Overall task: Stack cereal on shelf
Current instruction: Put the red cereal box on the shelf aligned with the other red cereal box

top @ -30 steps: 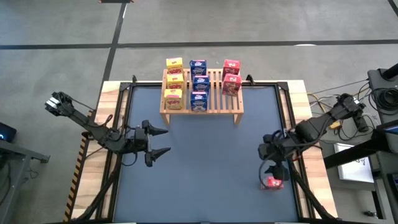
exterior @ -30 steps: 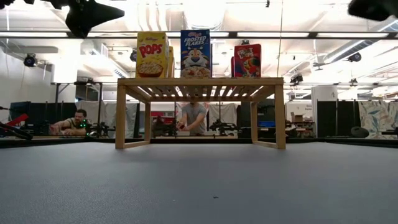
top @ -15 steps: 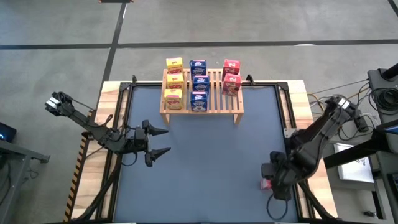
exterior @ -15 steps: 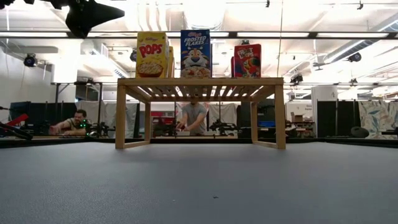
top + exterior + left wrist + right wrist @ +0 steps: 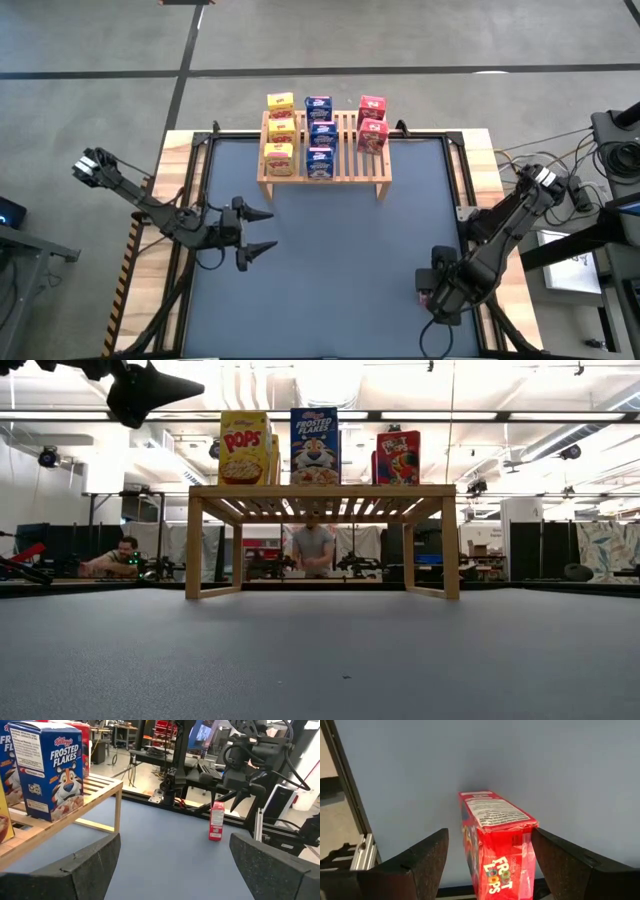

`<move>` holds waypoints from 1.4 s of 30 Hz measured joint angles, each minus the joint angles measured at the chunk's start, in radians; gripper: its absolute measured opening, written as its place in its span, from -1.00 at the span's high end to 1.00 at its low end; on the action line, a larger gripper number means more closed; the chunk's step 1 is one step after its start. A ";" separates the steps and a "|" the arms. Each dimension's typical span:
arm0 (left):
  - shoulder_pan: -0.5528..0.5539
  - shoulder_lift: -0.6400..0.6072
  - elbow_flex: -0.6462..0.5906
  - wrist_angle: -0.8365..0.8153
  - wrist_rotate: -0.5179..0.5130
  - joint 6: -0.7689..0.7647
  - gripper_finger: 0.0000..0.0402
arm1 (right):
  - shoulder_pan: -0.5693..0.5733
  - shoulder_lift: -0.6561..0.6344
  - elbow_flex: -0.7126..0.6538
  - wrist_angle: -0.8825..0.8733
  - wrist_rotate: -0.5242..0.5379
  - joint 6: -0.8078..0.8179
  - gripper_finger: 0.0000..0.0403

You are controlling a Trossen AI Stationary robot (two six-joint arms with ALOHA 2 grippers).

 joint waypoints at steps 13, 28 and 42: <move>0.000 0.006 0.000 0.008 0.003 -0.008 -0.79 | 0.028 -0.007 0.058 -0.018 0.022 0.051 -0.36; 0.000 0.007 0.000 0.008 0.029 -0.012 -0.79 | 0.029 -0.019 0.061 -0.142 0.068 0.102 -0.60; 0.000 0.007 0.000 0.008 0.040 -0.019 -0.79 | 0.035 -0.027 0.023 -0.097 0.067 0.123 -0.85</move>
